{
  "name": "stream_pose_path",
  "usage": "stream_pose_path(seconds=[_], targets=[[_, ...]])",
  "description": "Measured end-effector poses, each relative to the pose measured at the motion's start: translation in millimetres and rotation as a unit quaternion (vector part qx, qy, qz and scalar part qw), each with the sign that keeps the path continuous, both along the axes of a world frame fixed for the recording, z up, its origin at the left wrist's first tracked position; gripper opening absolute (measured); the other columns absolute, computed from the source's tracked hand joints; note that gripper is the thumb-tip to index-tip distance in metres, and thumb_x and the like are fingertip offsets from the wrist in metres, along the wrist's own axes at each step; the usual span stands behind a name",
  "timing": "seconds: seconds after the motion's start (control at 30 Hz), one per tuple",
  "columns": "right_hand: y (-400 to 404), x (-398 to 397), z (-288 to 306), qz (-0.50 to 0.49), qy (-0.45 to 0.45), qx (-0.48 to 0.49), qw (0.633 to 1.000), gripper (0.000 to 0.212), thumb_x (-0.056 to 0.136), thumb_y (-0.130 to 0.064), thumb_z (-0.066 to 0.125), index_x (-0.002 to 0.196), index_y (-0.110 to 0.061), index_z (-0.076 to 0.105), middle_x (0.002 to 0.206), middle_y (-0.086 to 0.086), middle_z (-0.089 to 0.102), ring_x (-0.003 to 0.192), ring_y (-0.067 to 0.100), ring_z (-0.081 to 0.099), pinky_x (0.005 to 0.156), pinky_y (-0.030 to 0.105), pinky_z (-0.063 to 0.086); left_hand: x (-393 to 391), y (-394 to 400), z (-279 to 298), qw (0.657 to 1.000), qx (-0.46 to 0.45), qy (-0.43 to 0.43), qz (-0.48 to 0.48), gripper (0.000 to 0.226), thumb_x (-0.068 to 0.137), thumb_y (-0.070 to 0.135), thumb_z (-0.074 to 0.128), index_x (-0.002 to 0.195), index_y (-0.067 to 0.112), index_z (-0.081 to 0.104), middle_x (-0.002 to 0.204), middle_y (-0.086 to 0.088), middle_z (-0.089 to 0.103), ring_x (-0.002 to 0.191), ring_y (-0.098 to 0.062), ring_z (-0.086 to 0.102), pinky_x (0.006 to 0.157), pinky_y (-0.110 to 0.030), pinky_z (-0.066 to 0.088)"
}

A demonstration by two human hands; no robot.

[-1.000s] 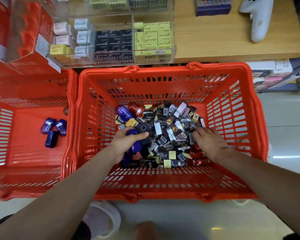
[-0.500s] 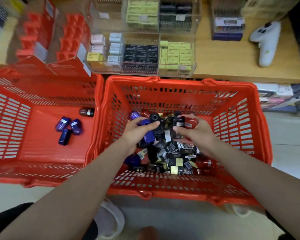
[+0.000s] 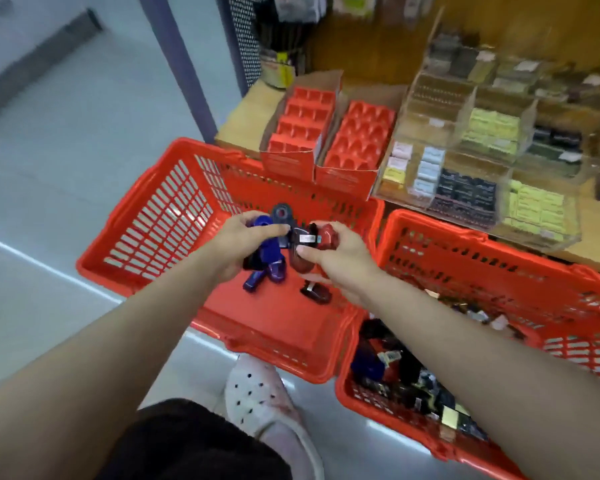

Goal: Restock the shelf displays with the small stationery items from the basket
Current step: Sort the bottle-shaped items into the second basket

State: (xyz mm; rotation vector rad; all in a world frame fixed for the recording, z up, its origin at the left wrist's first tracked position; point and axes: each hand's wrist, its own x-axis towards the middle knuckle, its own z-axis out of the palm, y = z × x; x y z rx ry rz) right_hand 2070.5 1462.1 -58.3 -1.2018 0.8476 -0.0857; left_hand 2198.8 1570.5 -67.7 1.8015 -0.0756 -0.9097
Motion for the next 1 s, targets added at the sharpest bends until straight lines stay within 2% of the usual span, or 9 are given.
stream_pose_path(seconds=[0.13, 0.2, 0.33, 0.43, 0.6, 0.7, 0.8, 0.9, 1.0], targets=[[21.9, 31.0, -76.4, 0.076, 0.168, -0.118, 0.976, 0.037, 0.079, -0.001, 0.074, 0.111, -0.015, 0.061, 0.095, 0.004, 0.06, 0.09, 0.026, 0.064, 0.082, 0.048, 0.057, 22.7, 21.9, -69.5, 0.991, 0.129, 0.033, 0.027, 0.037, 0.076, 0.012, 0.084, 0.105, 0.008, 0.062, 0.098, -0.016, 0.063, 0.083, -0.027, 0.063, 0.075, -0.036, 0.054], [26.8, 35.1, -114.9, 0.137, 0.263, -0.147, 0.944, 0.028, 0.08, -0.006, 0.073, 0.106, -0.01, 0.064, 0.092, 0.006, 0.06, 0.088, 0.023, 0.061, 0.084, 0.043, 0.054, 20.9, 27.6, -102.8, 0.981, 0.186, 0.055, -0.021, 0.043, 0.074, 0.013, 0.086, 0.109, 0.01, 0.062, 0.1, -0.014, 0.063, 0.087, -0.024, 0.062, 0.072, -0.032, 0.054], [29.9, 43.6, -166.9, 0.124, 0.36, -0.074, 0.922, 0.04, 0.086, -0.013, 0.071, 0.123, -0.012, 0.056, 0.102, 0.006, 0.067, 0.105, 0.025, 0.064, 0.094, 0.037, 0.053, 16.9, 33.3, -149.7, 0.953, 0.254, 0.072, -0.149, 0.037, 0.071, 0.012, 0.087, 0.103, 0.01, 0.066, 0.094, -0.01, 0.063, 0.083, -0.02, 0.06, 0.081, -0.033, 0.053], [28.0, 47.4, -180.5, 0.101, 0.366, -0.045, 0.924, 0.048, 0.087, -0.008, 0.067, 0.133, -0.01, 0.052, 0.109, 0.006, 0.063, 0.114, 0.026, 0.06, 0.089, 0.03, 0.05, 19.7, 34.1, -165.7, 0.943, 0.283, 0.07, -0.162, 0.028, 0.073, 0.009, 0.085, 0.09, 0.017, 0.064, 0.081, -0.007, 0.062, 0.069, -0.02, 0.058, 0.065, -0.027, 0.051], [27.7, 52.5, -152.5, 0.115, 0.343, -0.091, 0.928, 0.075, 0.085, -0.012, 0.069, 0.149, -0.012, 0.031, 0.143, 0.011, 0.049, 0.13, 0.024, 0.049, 0.11, 0.026, 0.035, 22.0, 32.9, -161.9, 0.964, 0.214, 0.026, -0.155, 0.024, 0.078, -0.006, 0.076, 0.097, 0.007, 0.07, 0.085, -0.007, 0.066, 0.067, -0.008, 0.063, 0.065, -0.016, 0.049], [14.5, 41.7, -104.3, 0.123, 0.267, -0.154, 0.943, 0.066, 0.083, -0.006, 0.061, 0.144, -0.019, 0.038, 0.132, 0.013, 0.055, 0.12, 0.027, 0.056, 0.097, 0.024, 0.042, 18.7, 24.3, -128.9, 0.979, 0.164, -0.014, -0.124, 0.025, 0.081, -0.011, 0.071, 0.103, 0.0, 0.067, 0.081, -0.003, 0.066, 0.059, 0.005, 0.062, 0.059, -0.006, 0.047], [-4.3, 12.0, -47.1, 0.14, 0.147, -0.232, 0.951, 0.046, 0.082, -0.007, 0.063, 0.126, -0.021, 0.058, 0.118, 0.005, 0.066, 0.104, 0.02, 0.064, 0.085, 0.016, 0.045, 11.6, 0.5, -78.5, 0.986, 0.115, -0.086, -0.087, 0.018, 0.089, -0.011, 0.062, 0.103, -0.001, 0.067, 0.091, -0.012, 0.065, 0.082, -0.016, 0.06, 0.064, -0.015, 0.046], [-29.1, -36.3, -3.9, 0.075, 0.012, -0.268, 0.961, 0.02, 0.085, -0.005, 0.065, 0.097, -0.021, 0.071, 0.093, -0.009, 0.071, 0.079, 0.008, 0.067, 0.07, 0.007, 0.046, -16.6, -33.4, -22.6, 0.984, 0.028, -0.146, -0.095, 0.022, 0.091, -0.008, 0.059, 0.084, 0.013, 0.064, 0.073, -0.003, 0.064, 0.063, -0.01, 0.057, 0.056, -0.014, 0.043], [-65.4, -95.4, 10.2, 0.01, 0.007, -0.314, 0.949, 0.027, 0.085, -0.006, 0.067, 0.079, -0.032, 0.068, 0.081, -0.014, 0.07, 0.075, 0.005, 0.067, 0.075, 0.019, 0.053, -65.5, -66.8, 22.0, 0.971, -0.074, -0.169, -0.151, 0.022, 0.089, -0.01, 0.058, 0.083, 0.01, 0.064, 0.06, 0.006, 0.064, 0.051, -0.003, 0.057, 0.054, -0.014, 0.046]])
